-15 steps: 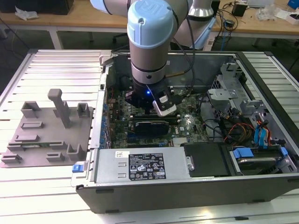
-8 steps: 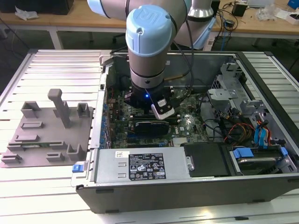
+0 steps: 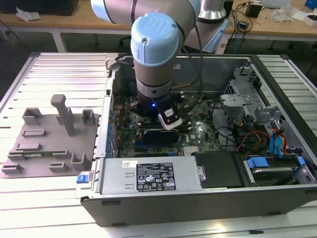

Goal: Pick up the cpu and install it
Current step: 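Install the second cpu locking lever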

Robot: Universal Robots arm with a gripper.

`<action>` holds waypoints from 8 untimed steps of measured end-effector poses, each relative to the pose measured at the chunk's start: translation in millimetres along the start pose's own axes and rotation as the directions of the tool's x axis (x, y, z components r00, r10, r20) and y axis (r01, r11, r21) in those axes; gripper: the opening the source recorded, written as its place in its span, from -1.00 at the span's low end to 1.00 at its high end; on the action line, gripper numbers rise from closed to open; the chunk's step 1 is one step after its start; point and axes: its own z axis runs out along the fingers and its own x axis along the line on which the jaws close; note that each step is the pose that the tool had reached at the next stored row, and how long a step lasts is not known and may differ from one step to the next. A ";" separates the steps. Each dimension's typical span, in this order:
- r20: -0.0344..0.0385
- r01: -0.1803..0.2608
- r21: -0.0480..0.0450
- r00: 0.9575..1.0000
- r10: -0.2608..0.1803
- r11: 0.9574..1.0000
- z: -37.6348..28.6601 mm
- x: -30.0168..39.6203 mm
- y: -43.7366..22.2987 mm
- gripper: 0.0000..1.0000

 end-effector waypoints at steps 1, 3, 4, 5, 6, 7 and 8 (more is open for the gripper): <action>0.000 0.000 -0.002 1.000 0.000 1.000 0.6 0.6 -0.2 -0.79; -0.001 0.000 -0.004 1.000 0.000 1.000 1.1 1.7 -0.5 -0.79; -0.001 0.000 -0.004 1.000 0.000 1.000 1.1 1.7 -0.5 -0.79; 0.000 0.000 -0.004 1.000 0.000 1.000 0.5 1.7 -0.3 -0.79; 0.000 0.000 -0.005 1.000 0.000 1.000 -1.0 1.6 0.2 -0.79; 0.000 0.000 -0.005 1.000 0.000 1.000 -4.0 1.5 1.1 -0.79; 0.000 0.000 -0.004 1.000 0.000 1.000 -7.5 1.4 1.9 -0.79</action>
